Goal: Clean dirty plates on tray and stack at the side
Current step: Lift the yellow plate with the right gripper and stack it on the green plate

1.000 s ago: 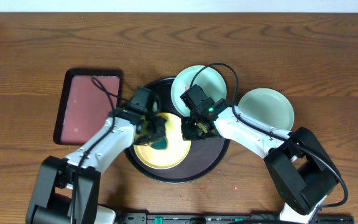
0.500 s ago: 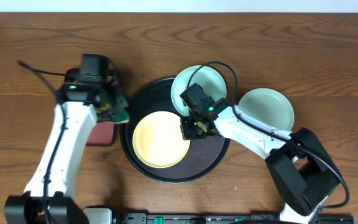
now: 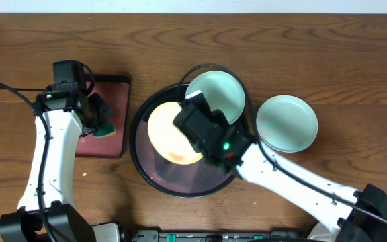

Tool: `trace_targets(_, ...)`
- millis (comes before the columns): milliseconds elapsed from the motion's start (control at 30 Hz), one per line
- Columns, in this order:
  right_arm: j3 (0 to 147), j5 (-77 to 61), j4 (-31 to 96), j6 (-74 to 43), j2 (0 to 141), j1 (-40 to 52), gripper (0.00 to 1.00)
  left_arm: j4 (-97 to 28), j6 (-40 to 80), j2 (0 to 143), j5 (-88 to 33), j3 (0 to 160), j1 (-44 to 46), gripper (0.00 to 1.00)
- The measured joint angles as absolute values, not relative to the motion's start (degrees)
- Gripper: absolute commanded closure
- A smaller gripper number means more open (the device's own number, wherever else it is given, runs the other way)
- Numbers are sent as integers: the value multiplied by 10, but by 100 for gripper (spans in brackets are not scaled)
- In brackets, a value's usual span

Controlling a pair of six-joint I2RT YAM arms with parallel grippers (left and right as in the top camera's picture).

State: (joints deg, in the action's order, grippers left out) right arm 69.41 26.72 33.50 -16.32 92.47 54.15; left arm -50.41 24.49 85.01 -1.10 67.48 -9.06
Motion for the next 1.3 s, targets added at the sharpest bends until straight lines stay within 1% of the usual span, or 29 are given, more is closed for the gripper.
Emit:
trace_targets(267,694,541,329,-111,920,642,99,-504,241,852,-11,675,-91,93)
trace_targets(467,694,746,283,-97,919,707,99,-505,241,852,-11,675,-91,93)
trace_targets(633,694,837,239,-62,918,733,99,-508,241,852,-11,675,-91,92)
trace_targets(900,694,875,203,-10,917,738,99,-512,241,852,-11,675,-91,92)
trace_targets(1067,694,851,208,-4,917,738,99,-512,241,852,-11,675,-91,93)
trace_targets(1167,695,778,248,-19,916,734,99,-513,241,852,-11,675,-91,93)
trace_targets(1300,696,628,303,-76,916,707,99,-517,241,852,-11,675,-91,93)
